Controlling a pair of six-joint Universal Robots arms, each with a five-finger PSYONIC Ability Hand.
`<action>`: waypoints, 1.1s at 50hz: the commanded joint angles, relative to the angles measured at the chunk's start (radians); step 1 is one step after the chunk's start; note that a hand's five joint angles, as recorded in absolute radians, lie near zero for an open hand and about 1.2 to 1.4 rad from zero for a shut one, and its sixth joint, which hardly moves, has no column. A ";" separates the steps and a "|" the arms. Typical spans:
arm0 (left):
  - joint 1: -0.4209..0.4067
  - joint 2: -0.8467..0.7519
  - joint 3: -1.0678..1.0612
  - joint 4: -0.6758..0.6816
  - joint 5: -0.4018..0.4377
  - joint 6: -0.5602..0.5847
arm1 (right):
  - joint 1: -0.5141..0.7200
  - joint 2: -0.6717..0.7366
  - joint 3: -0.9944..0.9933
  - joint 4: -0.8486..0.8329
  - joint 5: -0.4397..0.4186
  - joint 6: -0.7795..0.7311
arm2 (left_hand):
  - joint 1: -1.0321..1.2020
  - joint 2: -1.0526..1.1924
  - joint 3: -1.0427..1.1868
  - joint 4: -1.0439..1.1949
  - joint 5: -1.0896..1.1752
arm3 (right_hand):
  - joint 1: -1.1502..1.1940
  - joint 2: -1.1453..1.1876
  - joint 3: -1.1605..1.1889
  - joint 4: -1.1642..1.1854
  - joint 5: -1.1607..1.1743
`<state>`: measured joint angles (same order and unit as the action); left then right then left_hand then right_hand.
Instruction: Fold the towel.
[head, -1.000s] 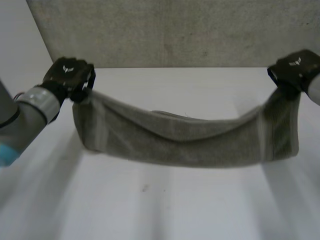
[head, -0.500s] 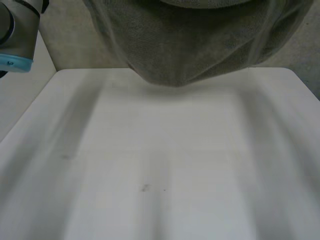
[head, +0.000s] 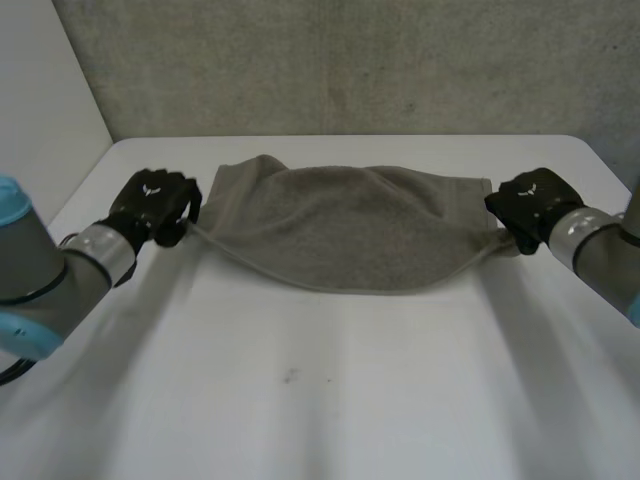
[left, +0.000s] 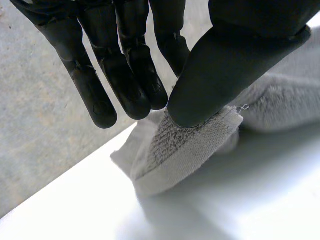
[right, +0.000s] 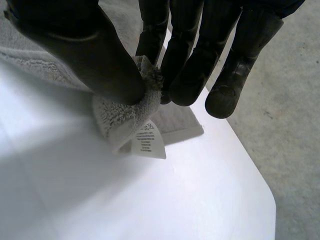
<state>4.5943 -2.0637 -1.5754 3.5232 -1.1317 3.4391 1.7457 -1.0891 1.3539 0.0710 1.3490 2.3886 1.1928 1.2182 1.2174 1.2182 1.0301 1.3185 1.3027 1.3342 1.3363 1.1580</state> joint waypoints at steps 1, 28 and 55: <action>0.063 0.137 -0.155 -0.010 0.004 0.091 | -0.054 -0.137 0.140 -0.010 -0.030 -0.008 | 0.203 0.178 0.179 0.178 0.192 | 0.078 0.094 0.062 0.060 0.064; 0.310 0.830 -0.563 -0.268 0.331 0.075 | -0.359 -0.680 0.478 0.173 -0.288 -0.080 | 0.203 0.178 0.179 0.178 0.192 | 0.078 0.094 0.062 0.060 0.064; -0.094 -0.302 0.419 -0.118 -0.134 -0.011 | -0.061 0.275 -0.360 0.096 0.084 0.020 | 0.203 0.178 0.179 0.178 0.192 | 0.078 0.094 0.062 0.060 0.064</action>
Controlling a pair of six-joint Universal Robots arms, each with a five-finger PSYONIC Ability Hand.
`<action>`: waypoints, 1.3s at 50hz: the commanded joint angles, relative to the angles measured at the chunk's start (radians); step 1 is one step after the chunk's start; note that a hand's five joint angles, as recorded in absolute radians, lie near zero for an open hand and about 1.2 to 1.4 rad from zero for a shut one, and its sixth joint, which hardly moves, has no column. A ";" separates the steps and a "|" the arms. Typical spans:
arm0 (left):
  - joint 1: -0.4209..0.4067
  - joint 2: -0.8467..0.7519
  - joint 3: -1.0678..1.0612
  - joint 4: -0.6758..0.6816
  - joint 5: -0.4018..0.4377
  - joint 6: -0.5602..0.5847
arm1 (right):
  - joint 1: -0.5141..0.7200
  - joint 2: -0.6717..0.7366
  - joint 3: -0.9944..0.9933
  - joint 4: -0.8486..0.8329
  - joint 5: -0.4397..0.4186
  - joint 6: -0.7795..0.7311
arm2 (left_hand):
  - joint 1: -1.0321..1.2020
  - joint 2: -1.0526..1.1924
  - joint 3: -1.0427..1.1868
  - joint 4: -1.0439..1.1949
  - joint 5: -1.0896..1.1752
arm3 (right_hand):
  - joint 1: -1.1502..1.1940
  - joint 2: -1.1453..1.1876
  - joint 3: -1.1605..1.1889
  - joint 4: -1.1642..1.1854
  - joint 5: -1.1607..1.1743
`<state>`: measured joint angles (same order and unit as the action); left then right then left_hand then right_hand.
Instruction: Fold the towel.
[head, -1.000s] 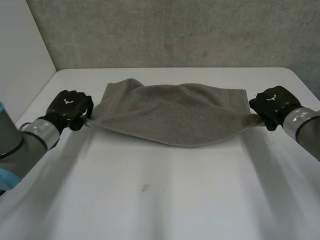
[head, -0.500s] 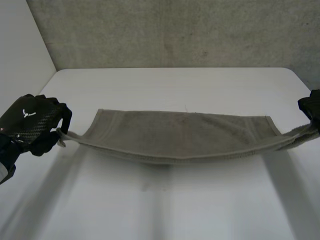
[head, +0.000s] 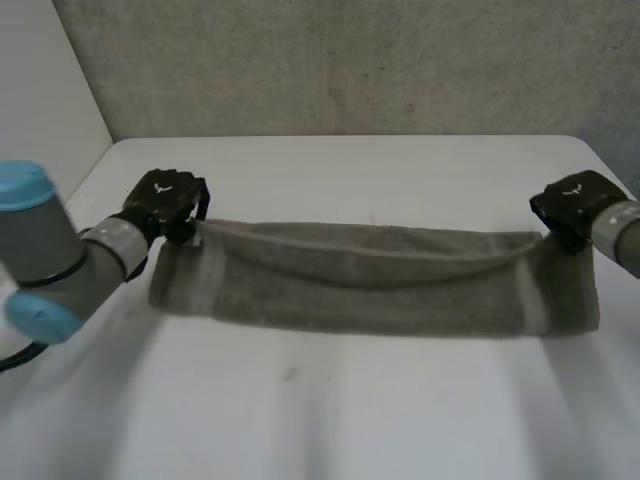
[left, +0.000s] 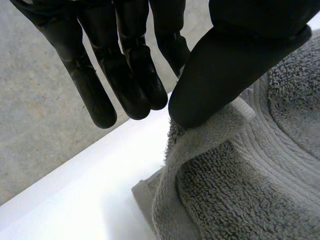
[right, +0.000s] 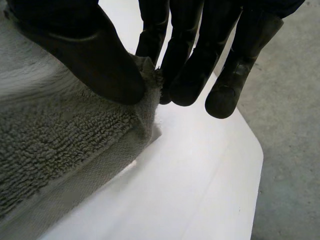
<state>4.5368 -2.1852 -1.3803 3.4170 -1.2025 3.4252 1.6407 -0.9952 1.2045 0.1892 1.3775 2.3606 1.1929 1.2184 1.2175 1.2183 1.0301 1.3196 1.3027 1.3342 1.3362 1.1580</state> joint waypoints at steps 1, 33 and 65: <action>-0.042 -0.209 0.266 -0.016 -0.086 0.003 | 0.048 0.217 -0.250 -0.027 0.078 0.048 | 0.203 0.178 0.179 0.178 0.192 | 0.077 0.094 0.062 0.060 0.064; -0.105 -0.229 0.412 -0.180 -0.129 -0.001 | 0.099 0.208 -0.395 -0.083 0.207 0.258 | -1.018 -1.044 -1.043 -1.044 -1.030 | -1.145 -1.128 -1.160 -1.162 -1.158; -0.107 0.366 -0.483 0.200 -0.126 -0.007 | -0.035 -0.094 0.477 -0.353 0.002 0.212 | -1.018 -1.044 -1.043 -1.044 -1.030 | -1.133 -1.116 -1.147 -1.149 -1.146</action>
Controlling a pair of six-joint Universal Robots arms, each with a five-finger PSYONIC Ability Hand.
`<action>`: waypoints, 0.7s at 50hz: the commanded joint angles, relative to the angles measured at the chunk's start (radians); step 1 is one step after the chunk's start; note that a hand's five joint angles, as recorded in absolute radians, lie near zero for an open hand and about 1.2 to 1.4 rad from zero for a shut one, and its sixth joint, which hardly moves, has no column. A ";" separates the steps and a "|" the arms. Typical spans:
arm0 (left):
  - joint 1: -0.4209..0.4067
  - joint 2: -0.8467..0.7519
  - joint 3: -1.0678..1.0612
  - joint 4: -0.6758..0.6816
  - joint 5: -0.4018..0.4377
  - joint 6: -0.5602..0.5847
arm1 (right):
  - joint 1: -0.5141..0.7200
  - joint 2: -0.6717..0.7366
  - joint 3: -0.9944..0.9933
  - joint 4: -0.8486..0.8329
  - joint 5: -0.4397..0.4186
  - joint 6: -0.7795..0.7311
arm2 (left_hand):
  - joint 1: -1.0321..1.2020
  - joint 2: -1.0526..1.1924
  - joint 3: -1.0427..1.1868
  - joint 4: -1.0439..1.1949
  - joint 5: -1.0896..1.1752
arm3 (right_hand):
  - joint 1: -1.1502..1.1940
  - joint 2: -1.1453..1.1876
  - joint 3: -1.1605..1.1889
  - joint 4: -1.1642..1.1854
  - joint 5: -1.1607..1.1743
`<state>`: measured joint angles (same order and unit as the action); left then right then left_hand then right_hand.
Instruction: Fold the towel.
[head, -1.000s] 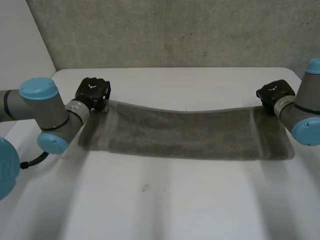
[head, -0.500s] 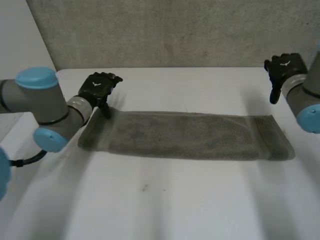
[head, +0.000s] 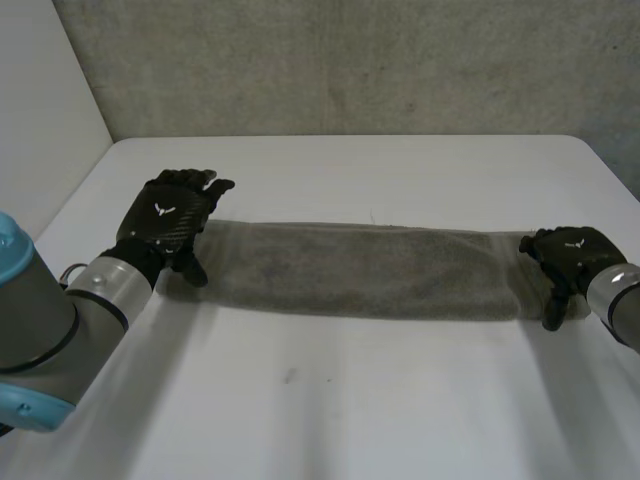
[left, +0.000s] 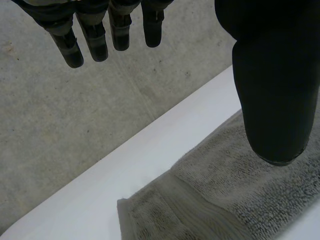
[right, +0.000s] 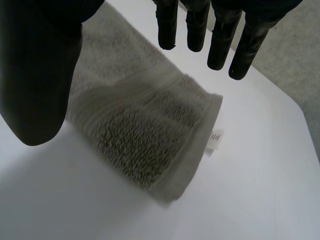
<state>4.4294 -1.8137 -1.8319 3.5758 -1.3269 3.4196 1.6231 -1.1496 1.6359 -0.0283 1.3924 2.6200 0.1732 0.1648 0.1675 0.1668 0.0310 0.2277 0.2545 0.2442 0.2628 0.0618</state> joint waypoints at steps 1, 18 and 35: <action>-0.001 -0.006 -0.035 0.041 -0.002 -0.002 | -0.017 0.060 0.045 -0.136 -0.013 -0.047 | 0.001 0.010 0.007 0.008 -0.031 | -0.040 -0.067 -0.057 -0.075 -0.049; 0.002 -0.004 -0.046 0.046 0.000 -0.074 | -0.134 0.093 0.010 -0.179 0.014 -0.129 | 0.001 0.010 0.007 0.008 -0.031 | 1.169 1.142 1.152 1.133 1.160; 0.010 0.001 -0.053 0.046 0.000 -0.079 | -0.223 0.042 -0.221 -0.079 0.022 -0.344 | 0.001 0.010 0.007 0.008 -0.031 | 1.169 1.142 1.152 1.133 1.160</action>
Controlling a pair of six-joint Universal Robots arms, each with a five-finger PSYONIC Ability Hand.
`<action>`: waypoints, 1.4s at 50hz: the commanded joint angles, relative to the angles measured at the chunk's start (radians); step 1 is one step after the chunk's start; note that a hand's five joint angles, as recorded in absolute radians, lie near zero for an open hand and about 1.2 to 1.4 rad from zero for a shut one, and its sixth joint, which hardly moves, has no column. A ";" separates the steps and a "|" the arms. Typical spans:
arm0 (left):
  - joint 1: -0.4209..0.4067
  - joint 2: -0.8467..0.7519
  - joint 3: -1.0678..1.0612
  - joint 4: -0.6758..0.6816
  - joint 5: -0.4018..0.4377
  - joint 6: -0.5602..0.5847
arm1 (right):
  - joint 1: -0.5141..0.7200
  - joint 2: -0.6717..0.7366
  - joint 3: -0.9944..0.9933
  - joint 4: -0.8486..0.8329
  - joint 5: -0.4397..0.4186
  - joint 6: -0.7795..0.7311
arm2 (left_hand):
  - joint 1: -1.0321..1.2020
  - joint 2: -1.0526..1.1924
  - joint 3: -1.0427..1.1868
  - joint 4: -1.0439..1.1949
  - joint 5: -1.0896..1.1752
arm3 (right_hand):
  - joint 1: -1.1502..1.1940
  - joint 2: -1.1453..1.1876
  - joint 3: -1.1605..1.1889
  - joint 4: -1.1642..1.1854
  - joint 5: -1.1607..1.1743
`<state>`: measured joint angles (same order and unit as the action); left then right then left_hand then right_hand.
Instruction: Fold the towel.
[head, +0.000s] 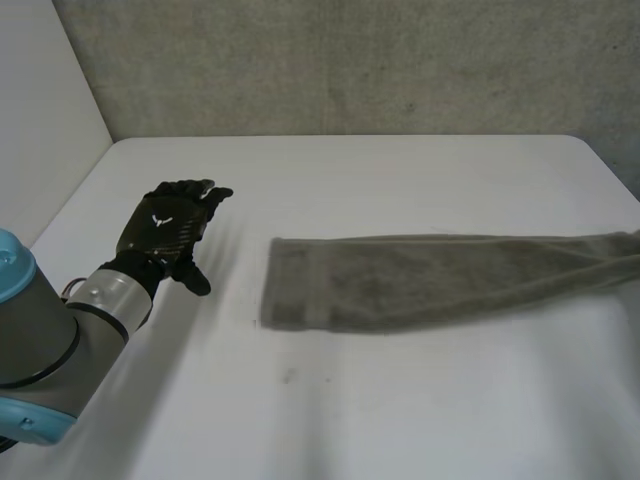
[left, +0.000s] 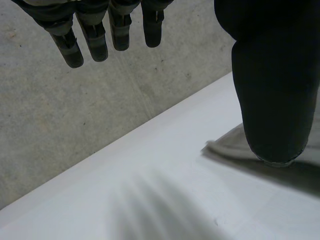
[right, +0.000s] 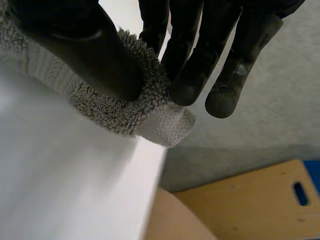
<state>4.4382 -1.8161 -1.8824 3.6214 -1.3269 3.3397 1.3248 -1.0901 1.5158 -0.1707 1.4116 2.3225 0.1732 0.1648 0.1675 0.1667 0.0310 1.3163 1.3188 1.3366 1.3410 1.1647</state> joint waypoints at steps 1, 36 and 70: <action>0.001 0.006 -0.003 0.000 0.000 0.001 | 0.141 -0.033 -0.127 0.068 0.003 -0.022 | 0.001 0.010 0.007 0.008 -0.031 | 0.080 0.077 0.060 0.055 0.057; 0.013 0.047 -0.012 0.000 0.005 -0.083 | 1.067 0.302 -0.382 0.057 0.006 0.017 | 0.001 0.010 0.007 0.008 -0.031 | -0.927 -0.929 -0.947 -0.952 -0.950; 0.000 0.043 -0.026 0.003 0.005 -0.081 | 0.603 0.027 0.192 -0.087 0.087 0.186 | 0.001 0.010 0.007 0.008 -0.031 | -0.498 -0.501 -0.519 -0.523 -0.521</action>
<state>4.4397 -1.7715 -1.9064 3.6252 -1.3223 3.2582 1.9420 -1.0815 1.6982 -0.2452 1.4871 2.5436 0.1732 0.1650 0.1675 0.1667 0.0310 0.6262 0.6259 0.6257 0.6161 0.4499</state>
